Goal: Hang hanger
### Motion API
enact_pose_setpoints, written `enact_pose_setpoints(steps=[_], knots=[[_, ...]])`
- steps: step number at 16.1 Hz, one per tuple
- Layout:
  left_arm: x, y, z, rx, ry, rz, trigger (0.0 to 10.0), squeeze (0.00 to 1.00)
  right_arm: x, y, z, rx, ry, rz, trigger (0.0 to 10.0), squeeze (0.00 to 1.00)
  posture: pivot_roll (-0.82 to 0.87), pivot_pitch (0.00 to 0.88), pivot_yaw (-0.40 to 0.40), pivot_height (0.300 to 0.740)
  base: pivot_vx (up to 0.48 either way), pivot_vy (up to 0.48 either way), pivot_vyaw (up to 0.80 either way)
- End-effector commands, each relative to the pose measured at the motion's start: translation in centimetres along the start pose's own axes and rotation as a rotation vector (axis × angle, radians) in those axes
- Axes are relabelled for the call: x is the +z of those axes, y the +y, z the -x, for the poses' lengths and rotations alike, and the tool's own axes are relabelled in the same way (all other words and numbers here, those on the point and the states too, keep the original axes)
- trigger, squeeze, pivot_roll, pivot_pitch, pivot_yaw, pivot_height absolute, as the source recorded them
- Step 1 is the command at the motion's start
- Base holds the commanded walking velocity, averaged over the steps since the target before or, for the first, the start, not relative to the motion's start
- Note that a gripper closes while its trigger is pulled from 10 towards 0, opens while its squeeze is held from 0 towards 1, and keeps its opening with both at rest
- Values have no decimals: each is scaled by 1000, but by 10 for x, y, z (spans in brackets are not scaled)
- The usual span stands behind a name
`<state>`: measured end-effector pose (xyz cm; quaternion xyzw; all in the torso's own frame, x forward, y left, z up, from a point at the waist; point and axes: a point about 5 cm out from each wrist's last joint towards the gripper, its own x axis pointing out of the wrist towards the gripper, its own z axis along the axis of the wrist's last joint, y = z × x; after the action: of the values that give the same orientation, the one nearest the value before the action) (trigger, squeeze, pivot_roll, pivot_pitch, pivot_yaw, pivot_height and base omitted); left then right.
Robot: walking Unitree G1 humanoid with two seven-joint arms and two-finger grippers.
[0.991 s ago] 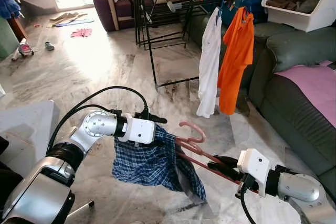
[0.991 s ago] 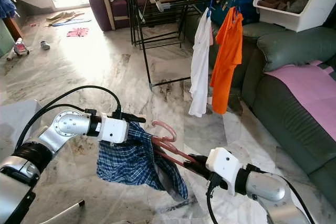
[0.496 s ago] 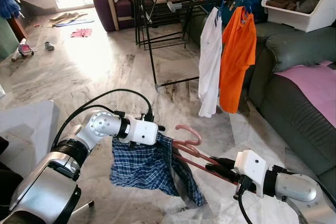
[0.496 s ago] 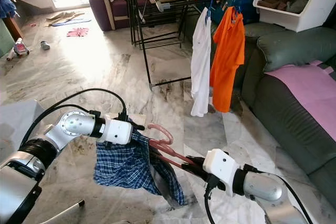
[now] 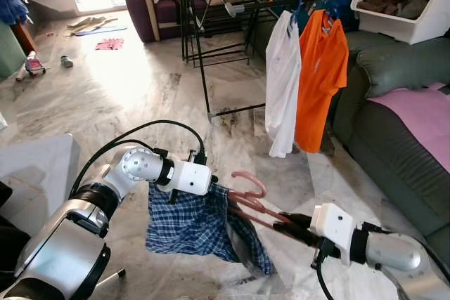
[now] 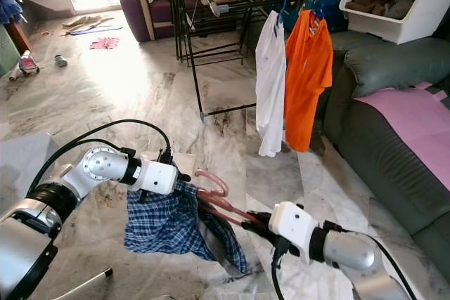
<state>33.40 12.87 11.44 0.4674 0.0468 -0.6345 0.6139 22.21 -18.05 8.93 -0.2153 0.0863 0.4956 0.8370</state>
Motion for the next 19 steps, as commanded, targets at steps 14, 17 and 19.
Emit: enact_pose_setpoints(steps=[14,17,19], knots=[[-12,6,14,104,1,157,0,0,5,-33,13,-55,58,72,10000,1000,-84,5,9,740,0,0,0],[-20,8,22,179,36,206,0,0,8,-70,34,-191,108,134,10000,1000,-90,0,9,740,0,0,0],[-23,7,22,207,40,232,0,0,18,-106,54,-373,97,155,10000,1000,-92,0,7,740,0,0,0]])
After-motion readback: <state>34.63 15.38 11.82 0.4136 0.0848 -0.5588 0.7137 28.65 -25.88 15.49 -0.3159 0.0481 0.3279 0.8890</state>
